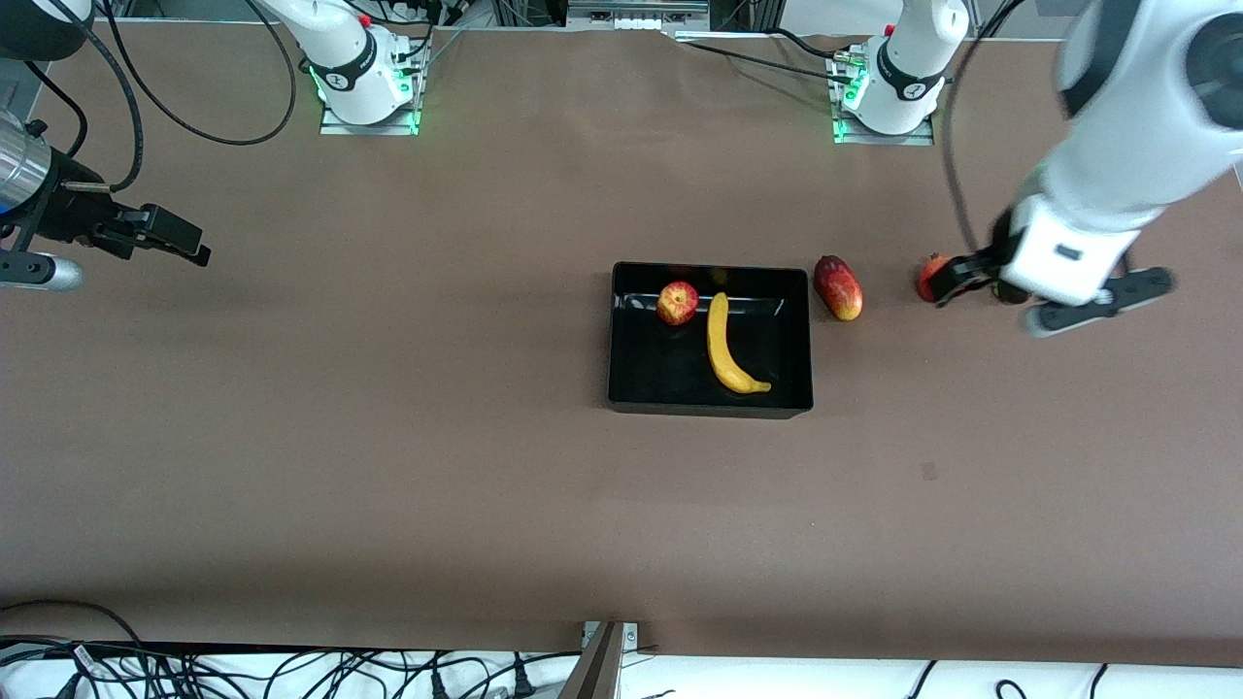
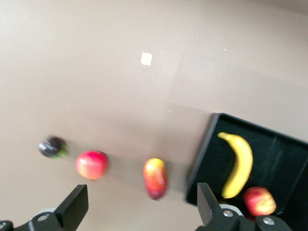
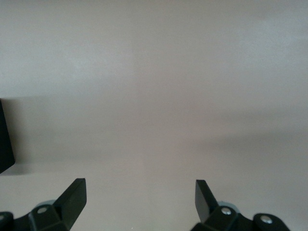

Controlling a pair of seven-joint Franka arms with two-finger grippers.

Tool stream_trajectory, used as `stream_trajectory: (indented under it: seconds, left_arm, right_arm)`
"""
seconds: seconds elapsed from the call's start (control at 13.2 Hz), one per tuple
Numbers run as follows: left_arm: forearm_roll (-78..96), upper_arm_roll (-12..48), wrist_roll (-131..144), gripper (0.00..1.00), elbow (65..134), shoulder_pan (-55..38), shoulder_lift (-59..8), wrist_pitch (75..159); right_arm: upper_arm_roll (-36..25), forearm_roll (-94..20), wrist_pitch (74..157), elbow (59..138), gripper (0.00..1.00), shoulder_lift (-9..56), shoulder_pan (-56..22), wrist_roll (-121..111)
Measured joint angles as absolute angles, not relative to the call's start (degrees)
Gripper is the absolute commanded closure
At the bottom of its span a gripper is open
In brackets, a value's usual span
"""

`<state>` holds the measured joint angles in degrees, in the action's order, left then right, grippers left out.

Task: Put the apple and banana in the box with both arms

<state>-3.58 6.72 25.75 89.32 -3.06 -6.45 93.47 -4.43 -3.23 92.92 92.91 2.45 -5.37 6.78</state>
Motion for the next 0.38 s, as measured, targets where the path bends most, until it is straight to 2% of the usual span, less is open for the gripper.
stream_trajectory:
  seconds: [0.23, 0.38]
  left_arm:
    - [-1.3, -0.7, 10.6, 0.0, 89.9, -1.8, -3.1, 93.4]
    - [-1.2, -1.8, 5.3, 0.0, 90.3, -0.9, -2.2, 93.4]
  right_arm:
    - [-4.4, -3.2, 92.9, 92.9, 0.0, 2.5, -5.4, 6.8]
    - [-4.4, -3.2, 92.9, 92.9, 0.0, 2.5, -5.4, 6.8]
